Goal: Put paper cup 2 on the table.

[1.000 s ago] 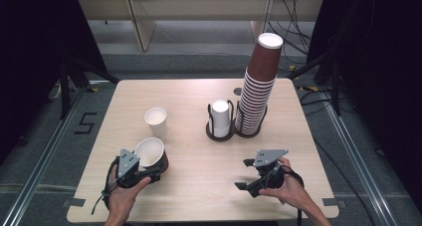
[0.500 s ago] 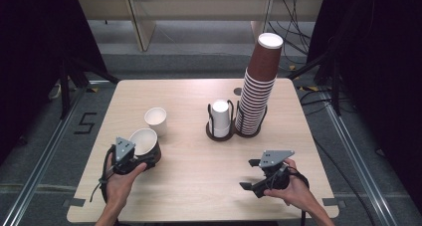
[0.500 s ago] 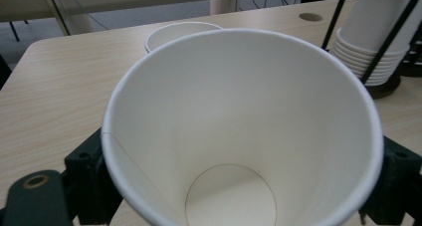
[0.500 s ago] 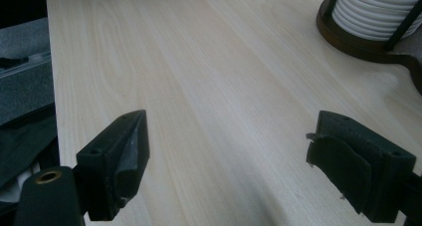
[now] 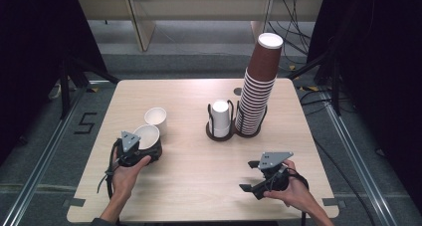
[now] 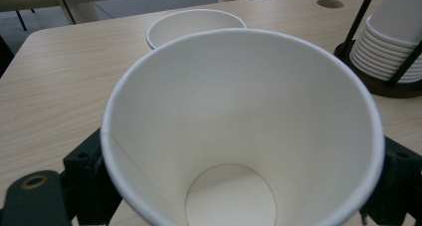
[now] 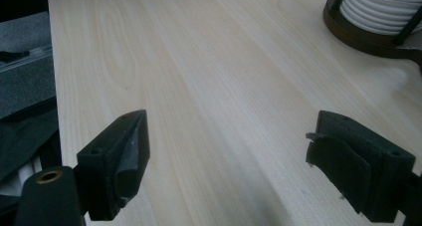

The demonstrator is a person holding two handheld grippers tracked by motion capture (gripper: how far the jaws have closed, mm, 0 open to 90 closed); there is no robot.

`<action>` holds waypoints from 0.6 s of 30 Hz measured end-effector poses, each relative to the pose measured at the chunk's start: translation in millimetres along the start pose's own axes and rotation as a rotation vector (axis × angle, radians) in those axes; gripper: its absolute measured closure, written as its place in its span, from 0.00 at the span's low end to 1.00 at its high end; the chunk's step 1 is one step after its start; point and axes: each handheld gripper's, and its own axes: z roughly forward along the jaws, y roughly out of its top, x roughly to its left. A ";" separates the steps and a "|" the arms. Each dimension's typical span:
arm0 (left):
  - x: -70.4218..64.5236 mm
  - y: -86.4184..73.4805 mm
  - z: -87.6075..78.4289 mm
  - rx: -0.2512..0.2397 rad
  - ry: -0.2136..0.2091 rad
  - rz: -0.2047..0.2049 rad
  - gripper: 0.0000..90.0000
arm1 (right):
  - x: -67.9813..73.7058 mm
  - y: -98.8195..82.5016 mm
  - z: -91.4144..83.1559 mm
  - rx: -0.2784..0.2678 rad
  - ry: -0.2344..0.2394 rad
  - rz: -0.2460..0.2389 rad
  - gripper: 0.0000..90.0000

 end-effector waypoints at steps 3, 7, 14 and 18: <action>0.1 -0.5 4.3 0.018 0.009 0.007 0.12 | 0.3 0.0 0.2 -0.001 0.002 -0.001 0.18; 1.3 -1.2 8.8 -0.003 0.014 0.008 0.12 | 0.4 0.2 -0.1 -0.002 0.000 -0.005 0.18; 1.2 -1.0 16.2 -0.018 0.012 0.013 0.10 | 2.1 0.0 0.4 0.007 0.012 0.007 0.18; 0.1 -2.7 17.9 -0.027 0.014 0.022 0.08 | 2.4 -0.2 0.4 0.005 0.015 0.005 0.18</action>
